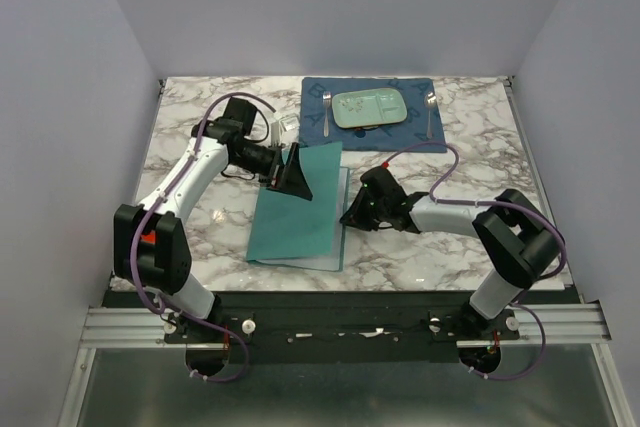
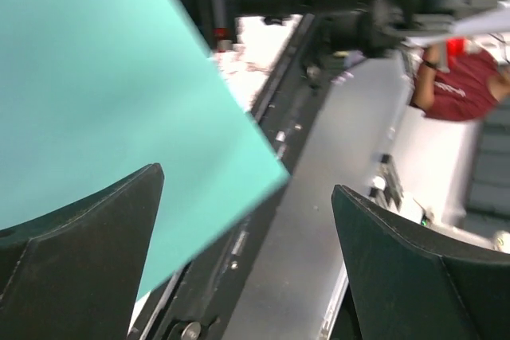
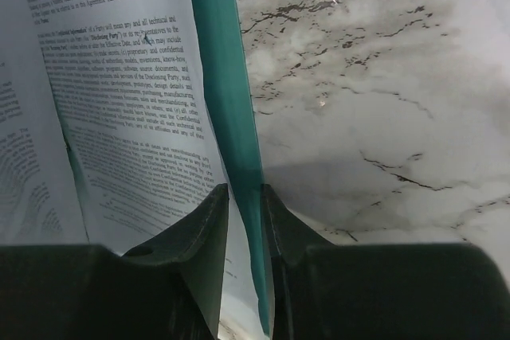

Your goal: Put the files into the folder

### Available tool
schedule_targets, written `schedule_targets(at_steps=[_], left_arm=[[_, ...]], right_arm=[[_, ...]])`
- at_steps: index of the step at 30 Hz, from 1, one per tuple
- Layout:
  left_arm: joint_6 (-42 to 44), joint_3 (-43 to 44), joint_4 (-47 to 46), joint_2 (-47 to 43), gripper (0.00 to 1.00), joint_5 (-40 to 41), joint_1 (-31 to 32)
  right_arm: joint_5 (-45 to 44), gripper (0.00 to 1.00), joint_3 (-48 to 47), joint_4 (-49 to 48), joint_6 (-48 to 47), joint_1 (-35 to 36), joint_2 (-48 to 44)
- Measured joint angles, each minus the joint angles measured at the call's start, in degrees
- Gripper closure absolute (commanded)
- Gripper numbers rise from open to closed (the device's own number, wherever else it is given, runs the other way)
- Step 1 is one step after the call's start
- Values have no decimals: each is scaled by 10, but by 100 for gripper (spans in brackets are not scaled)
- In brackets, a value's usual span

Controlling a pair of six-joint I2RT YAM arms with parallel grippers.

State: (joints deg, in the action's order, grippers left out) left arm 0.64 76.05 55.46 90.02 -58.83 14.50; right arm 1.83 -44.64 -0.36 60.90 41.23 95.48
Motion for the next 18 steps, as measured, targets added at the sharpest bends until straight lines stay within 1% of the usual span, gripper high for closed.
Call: schedule_targets(at_steps=[4, 6, 8, 10, 12, 15, 18], left_arm=[[19, -12, 1, 0, 1, -54, 6], [27, -15, 2, -1, 1, -64, 3], [35, -16, 2, -4, 1, -65, -9], [45, -15, 3, -12, 1, -57, -40], [54, -13, 4, -17, 1, -35, -77], [80, -7, -3, -18, 1, 58, -126], [112, -17, -26, -19, 2, 179, -136]], right_arm=[[3, 69, -2, -1, 4, 0, 2], [3, 69, -3, 1, 5, 0, 2], [3, 69, -5, 8, 5, 0, 2], [-3, 68, -9, 29, 2, 0, -4], [-14, 68, -10, 57, -5, 0, -15], [-43, 68, -10, 117, -25, 0, -40], [-71, 68, -16, 179, -47, 0, -57]])
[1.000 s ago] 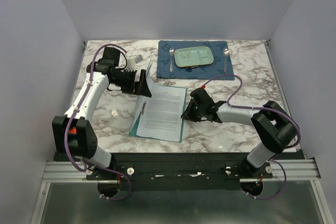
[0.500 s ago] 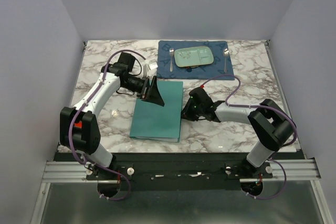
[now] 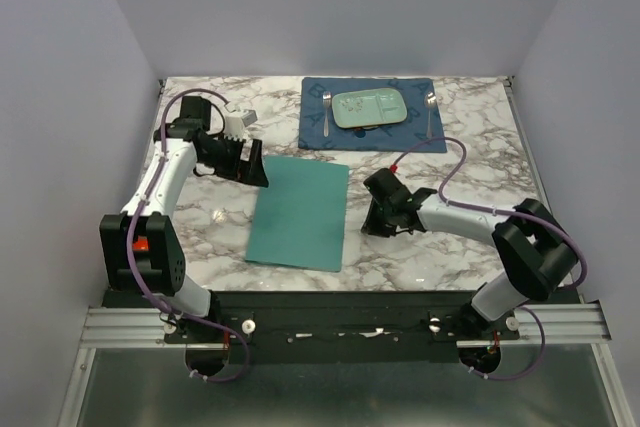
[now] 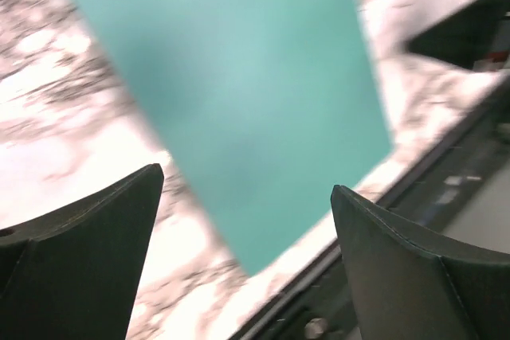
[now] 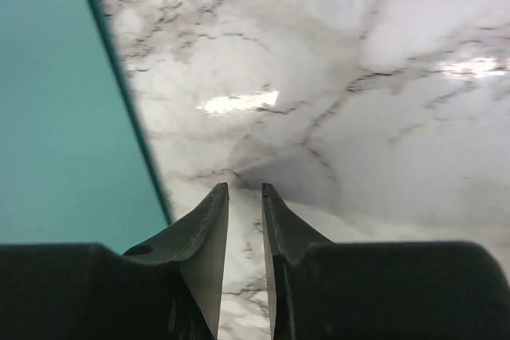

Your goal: Put the files into the folder

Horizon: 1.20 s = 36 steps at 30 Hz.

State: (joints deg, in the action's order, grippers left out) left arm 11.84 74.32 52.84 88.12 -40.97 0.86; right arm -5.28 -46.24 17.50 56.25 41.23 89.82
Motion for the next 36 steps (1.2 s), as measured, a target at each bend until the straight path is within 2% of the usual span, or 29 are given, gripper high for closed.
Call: schedule_targets(at_steps=[5, 9, 13, 18, 24, 36], left_arm=[[46, -75, -57, -3, 5, 159, 10], [82, -137, -105, -3, 8, 260, 26], [109, -181, -149, -2, 13, 329, 52], [131, -213, -194, 5, 12, 399, 85], [137, -225, -206, 13, 10, 402, 115], [138, -227, -171, 10, 9, 340, 156]], right_arm=[[-27, 69, -47, 74, -30, -1, 6], [-35, 71, -117, 94, -47, -3, 44], [-37, 71, -170, 102, -59, -13, 84], [-35, 73, -210, 113, -68, -28, 132], [-34, 75, -244, 126, -71, -36, 181], [-29, 76, -257, 125, -70, -45, 191]])
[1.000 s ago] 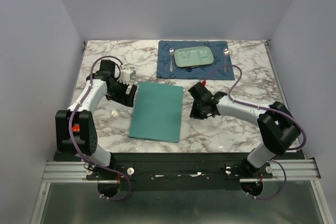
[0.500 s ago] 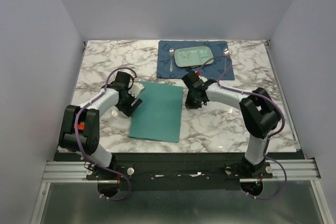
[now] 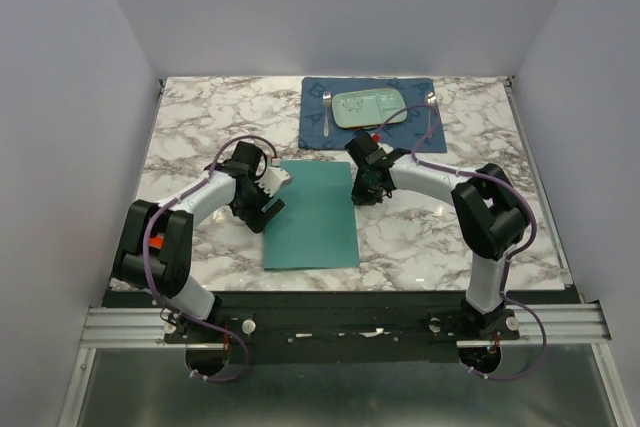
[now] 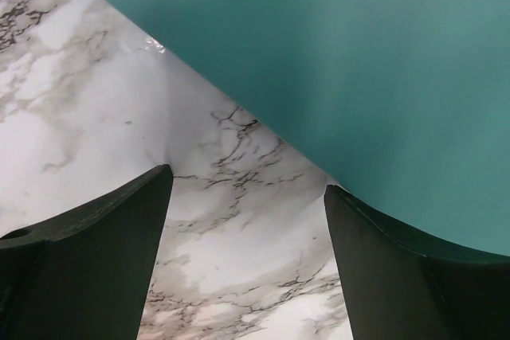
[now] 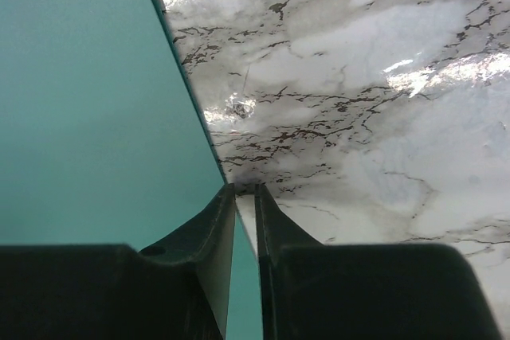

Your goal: Put the files into the folder

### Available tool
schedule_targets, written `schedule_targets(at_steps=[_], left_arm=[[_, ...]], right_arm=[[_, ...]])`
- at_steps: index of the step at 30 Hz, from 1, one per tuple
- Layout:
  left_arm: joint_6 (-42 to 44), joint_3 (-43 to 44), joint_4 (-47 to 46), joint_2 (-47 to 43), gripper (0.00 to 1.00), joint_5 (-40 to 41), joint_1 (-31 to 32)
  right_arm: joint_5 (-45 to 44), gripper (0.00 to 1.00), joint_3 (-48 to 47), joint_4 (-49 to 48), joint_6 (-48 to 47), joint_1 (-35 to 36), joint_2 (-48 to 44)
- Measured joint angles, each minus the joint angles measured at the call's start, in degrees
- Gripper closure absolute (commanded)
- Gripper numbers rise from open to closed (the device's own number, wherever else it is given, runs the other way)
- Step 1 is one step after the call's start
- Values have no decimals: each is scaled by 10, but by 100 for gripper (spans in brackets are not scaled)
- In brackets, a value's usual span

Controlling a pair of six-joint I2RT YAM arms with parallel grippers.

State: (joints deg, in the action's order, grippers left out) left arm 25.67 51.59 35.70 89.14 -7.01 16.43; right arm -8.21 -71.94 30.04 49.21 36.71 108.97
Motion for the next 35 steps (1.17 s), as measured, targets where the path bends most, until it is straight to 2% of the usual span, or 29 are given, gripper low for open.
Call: schedule_targets(at_steps=[6, 8, 9, 10, 13, 19, 23, 27, 35], left_arm=[[-4, 0, 8, -7, 8, -13, 7], [-5, 0, 8, -7, 6, -13, 7], [-5, 1, 9, -7, 5, -13, 7], [-6, 2, 10, -8, 3, -13, 7], [-12, 12, 27, -24, 1, -12, 7], [-38, 69, 67, -119, 1, -21, -5], [-61, 95, 78, -182, 1, -40, -16], [-82, 98, 95, -202, 1, -55, -25], [-104, 56, 107, -244, 1, -62, -41]], right_arm=[[2, 78, 17, -14, 6, 0, -10], [2, 72, 30, -19, 8, 0, -21], [0, 67, 39, -19, 8, 0, -28], [-2, 58, 48, -16, 6, 0, -37], [-7, 47, 61, -8, -8, 0, -68], [-12, 31, 86, -17, -61, 7, -206], [-4, 29, 100, -31, -94, 30, -280], [6, 25, 132, -45, -107, 66, -321], [8, 20, 212, -63, -108, 129, -391]])
